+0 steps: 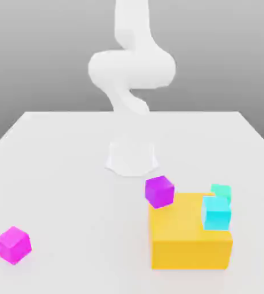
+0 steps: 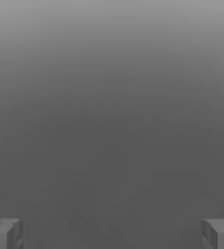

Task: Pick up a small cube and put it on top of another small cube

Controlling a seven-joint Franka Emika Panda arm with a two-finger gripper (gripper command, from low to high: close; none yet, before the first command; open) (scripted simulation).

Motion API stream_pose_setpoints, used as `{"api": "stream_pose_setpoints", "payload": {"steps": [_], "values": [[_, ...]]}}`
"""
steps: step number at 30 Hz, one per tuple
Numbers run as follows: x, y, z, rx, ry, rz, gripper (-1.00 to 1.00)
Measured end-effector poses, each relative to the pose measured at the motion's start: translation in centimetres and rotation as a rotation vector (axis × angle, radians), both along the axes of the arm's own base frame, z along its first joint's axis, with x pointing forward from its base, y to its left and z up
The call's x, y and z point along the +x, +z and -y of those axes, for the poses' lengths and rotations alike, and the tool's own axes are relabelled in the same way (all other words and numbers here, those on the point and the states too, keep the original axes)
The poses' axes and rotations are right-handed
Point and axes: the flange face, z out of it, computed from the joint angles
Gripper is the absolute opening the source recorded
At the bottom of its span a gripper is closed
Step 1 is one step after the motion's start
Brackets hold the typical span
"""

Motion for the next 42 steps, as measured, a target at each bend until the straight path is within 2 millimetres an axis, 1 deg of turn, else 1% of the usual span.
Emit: {"api": "stream_pose_setpoints", "payload": {"steps": [3,6,10,13,16,20,23,25,27,30,31,36,37,38,39,42], "values": [[3.5,-5.0,3.0,0.013,-0.053,-0.088,0.00],[6.0,-10.3,6.2,0.029,-0.106,-0.171,0.00],[8.0,-17.6,10.6,0.054,-0.177,-0.281,0.00],[8.4,-23.3,13.9,0.077,-0.232,-0.362,0.00],[8.0,-29.1,17.0,0.102,-0.286,-0.443,0.00],[5.5,-36.8,21.6,0.145,-0.378,-0.550,0.00],[3.5,-42.5,23.4,0.172,-0.418,-0.631,0.00],[1.7,-46.1,24.5,0.192,-0.449,-0.683,0.00],[1.0,-48.9,24.9,0.198,-0.460,-0.702,0.00],[0.8,-52.8,25.0,0.200,-0.463,-0.707,0.00],[0.8,-53.7,25.0,0.200,-0.464,-0.708,-1.00],[0.8,-53.7,25.0,0.201,-0.464,-0.709,-1.00],[0.7,-54.2,25.0,0.202,-0.464,-0.708,-1.00],[0.7,-53.8,25.0,0.201,-0.464,-0.708,-1.00],[0.8,-52.9,25.0,0.201,-0.464,-0.708,-1.00],[0.8,-49.5,25.0,0.201,-0.463,-0.708,-1.00]]}}
